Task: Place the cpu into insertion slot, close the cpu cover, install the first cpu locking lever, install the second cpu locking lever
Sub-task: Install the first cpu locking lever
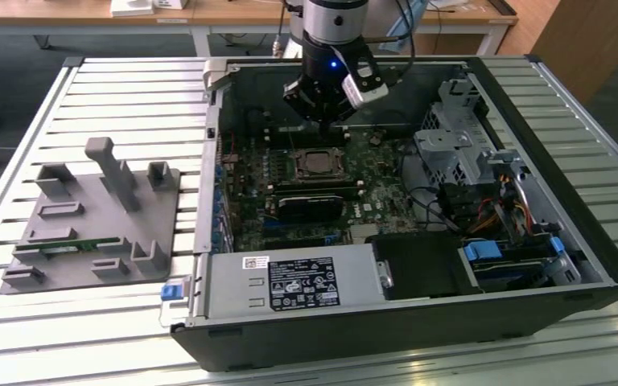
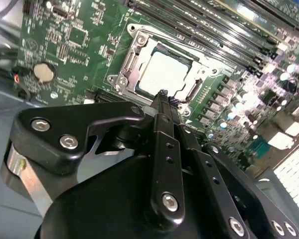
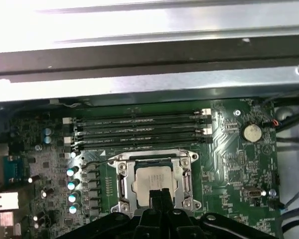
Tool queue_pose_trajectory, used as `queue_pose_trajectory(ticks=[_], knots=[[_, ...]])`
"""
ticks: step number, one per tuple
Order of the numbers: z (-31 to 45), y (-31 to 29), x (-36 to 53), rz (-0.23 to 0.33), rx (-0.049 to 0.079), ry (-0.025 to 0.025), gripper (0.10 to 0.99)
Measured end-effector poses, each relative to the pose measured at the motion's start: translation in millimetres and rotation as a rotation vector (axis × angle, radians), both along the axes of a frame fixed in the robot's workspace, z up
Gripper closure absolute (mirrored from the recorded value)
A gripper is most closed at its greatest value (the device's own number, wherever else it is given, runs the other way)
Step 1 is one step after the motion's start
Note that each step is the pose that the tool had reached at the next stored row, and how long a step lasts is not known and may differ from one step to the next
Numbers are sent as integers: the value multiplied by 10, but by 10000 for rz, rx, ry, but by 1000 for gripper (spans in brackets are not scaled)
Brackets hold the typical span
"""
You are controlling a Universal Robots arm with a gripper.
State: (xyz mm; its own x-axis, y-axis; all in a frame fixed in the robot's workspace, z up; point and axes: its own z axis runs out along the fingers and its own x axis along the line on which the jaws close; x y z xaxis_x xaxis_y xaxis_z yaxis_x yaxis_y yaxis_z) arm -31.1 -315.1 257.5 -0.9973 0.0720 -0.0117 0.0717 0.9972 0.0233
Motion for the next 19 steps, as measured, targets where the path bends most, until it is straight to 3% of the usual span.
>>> queue_pose_trajectory(ticks=[4,6,10,14,19], knots=[[-1,0,0,339,240,-1,980],[-3,1,-1,487,296,1,980],[-3,0,-17,710,310,1,980],[-4,0,-114,713,311,-34,980],[-4,0,-213,713,310,-39,980]])
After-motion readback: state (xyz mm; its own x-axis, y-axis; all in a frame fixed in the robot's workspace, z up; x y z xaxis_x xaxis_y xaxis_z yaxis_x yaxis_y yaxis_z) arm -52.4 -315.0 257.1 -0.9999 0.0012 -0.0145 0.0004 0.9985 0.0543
